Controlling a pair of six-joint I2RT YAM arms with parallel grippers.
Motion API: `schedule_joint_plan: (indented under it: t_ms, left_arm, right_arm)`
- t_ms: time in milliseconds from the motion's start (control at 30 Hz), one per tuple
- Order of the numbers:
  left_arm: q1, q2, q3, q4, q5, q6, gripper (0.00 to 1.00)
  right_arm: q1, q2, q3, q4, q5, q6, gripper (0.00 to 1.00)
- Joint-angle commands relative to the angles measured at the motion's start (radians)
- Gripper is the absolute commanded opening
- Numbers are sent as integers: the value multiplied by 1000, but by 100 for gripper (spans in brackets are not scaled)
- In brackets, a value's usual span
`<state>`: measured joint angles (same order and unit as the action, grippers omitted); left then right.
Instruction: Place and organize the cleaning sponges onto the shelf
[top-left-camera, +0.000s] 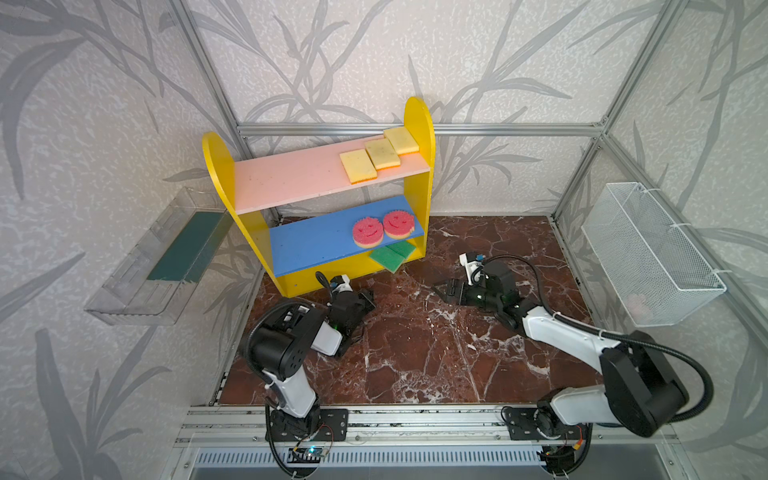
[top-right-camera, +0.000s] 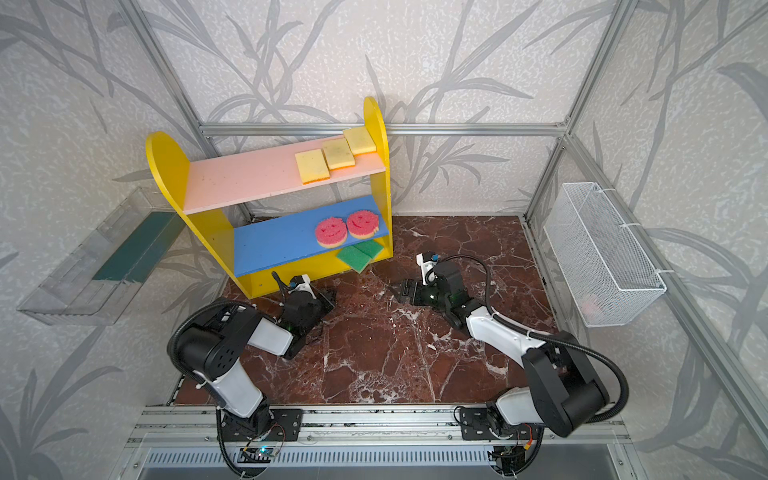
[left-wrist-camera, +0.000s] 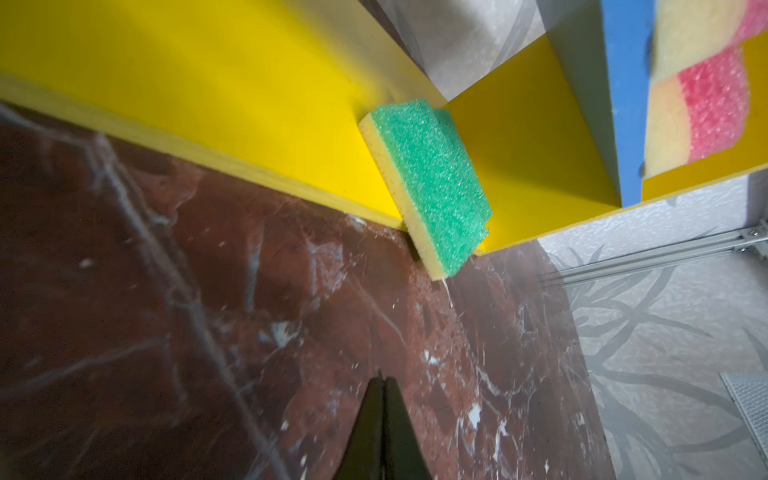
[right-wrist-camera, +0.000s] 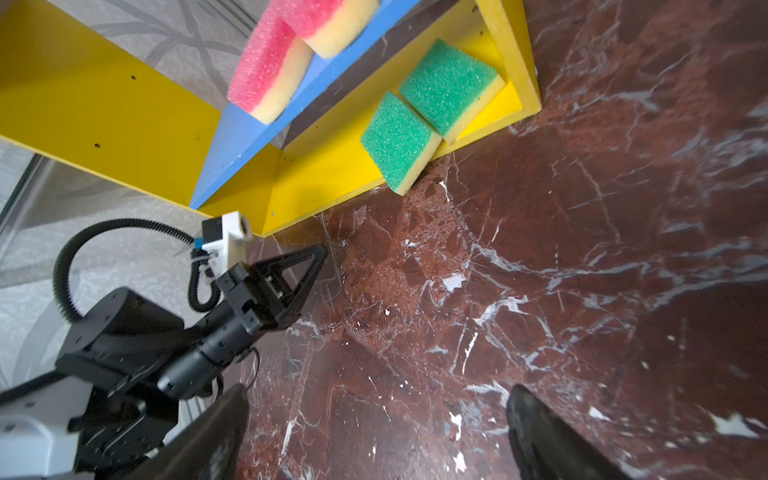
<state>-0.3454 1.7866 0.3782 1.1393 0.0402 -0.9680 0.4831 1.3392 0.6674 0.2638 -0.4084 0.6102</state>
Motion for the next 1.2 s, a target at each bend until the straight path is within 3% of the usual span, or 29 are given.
schedule_joint_plan:
  t_ms: [0,633,1167]
  left_arm:
    - [16,85,48,241,45,-49,6]
    - [27,250,262,101,17,-67,4]
    - [39,318,311,84,-25,-68,2]
  right_arm:
    - [-3,-59,-58,-113,38,-80,95]
    - [-4,12,-98,-8,-40,-10,96]
    - [-3,35,-98,5,-41,-7,96]
